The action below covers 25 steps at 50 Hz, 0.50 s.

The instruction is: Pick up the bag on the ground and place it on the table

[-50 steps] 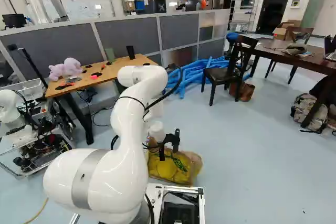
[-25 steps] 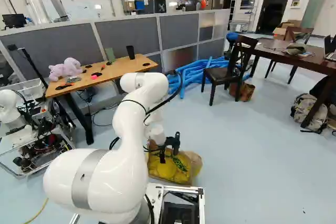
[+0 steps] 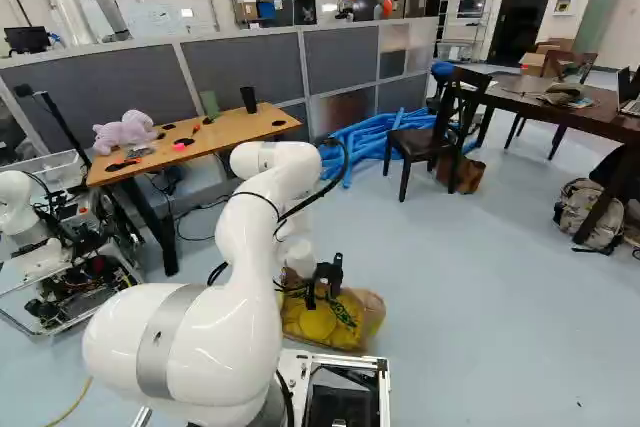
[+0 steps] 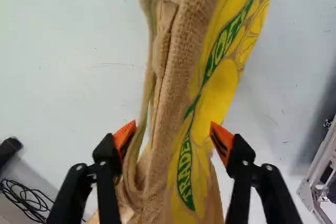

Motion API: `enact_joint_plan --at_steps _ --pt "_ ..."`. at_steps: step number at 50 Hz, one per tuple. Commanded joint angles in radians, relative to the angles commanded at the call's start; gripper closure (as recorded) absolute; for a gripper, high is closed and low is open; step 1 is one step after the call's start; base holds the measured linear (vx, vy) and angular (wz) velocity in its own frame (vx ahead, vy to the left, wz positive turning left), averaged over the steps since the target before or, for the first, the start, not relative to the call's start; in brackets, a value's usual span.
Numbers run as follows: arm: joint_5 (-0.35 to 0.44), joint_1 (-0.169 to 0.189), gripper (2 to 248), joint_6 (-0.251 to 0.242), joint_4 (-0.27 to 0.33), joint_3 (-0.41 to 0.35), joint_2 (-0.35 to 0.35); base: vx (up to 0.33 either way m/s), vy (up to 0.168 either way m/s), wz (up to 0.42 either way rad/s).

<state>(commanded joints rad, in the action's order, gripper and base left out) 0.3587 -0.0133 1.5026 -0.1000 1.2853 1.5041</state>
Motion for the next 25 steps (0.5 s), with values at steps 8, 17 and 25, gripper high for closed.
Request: enact_joint_plan --at_steps 8,17,25 --pt "0.000 0.000 101 0.000 0.000 0.000 0.000 0.000 0.000 0.000" --pt "0.000 0.000 177 0.000 0.000 0.000 0.000 0.000 0.000 0.000" --pt "0.000 0.000 210 0.000 0.000 0.000 0.000 0.000 0.000 0.000"
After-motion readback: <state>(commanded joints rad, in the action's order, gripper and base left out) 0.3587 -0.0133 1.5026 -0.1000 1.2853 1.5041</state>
